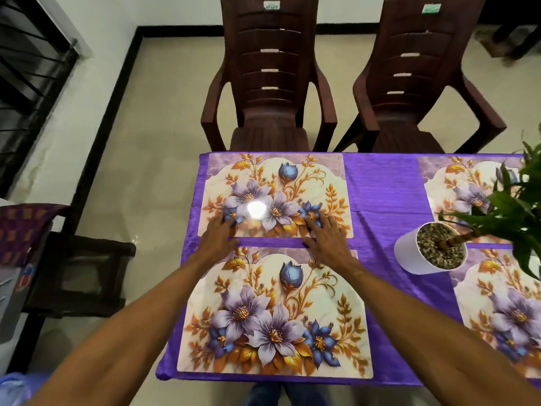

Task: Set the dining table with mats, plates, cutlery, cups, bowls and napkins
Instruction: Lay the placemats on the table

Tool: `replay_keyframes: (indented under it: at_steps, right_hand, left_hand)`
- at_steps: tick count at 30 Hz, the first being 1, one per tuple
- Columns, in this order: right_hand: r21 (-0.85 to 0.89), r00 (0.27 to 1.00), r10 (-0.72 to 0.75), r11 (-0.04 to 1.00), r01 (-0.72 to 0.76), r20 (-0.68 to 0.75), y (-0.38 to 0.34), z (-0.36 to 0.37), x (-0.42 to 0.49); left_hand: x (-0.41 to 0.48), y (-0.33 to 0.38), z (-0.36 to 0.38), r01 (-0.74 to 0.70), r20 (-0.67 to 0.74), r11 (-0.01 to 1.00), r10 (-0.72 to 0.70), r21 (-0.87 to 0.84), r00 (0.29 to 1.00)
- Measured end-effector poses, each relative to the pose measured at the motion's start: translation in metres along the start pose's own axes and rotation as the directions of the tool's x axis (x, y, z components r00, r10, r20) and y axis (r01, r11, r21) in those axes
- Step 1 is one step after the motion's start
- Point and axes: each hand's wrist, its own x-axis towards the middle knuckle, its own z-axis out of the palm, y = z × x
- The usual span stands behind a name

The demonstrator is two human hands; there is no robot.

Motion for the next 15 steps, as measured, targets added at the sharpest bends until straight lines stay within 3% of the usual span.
replay_keyframes:
  at_steps: [15]
  right_hand:
    - [0.031,0.999,0.015,0.999,-0.014,-0.031,0.0075,0.0077,0.0006]
  left_hand:
    - [-0.0034,0.0030,0.0050,0.007,-0.018,0.999,-0.008,-0.034,1.000]
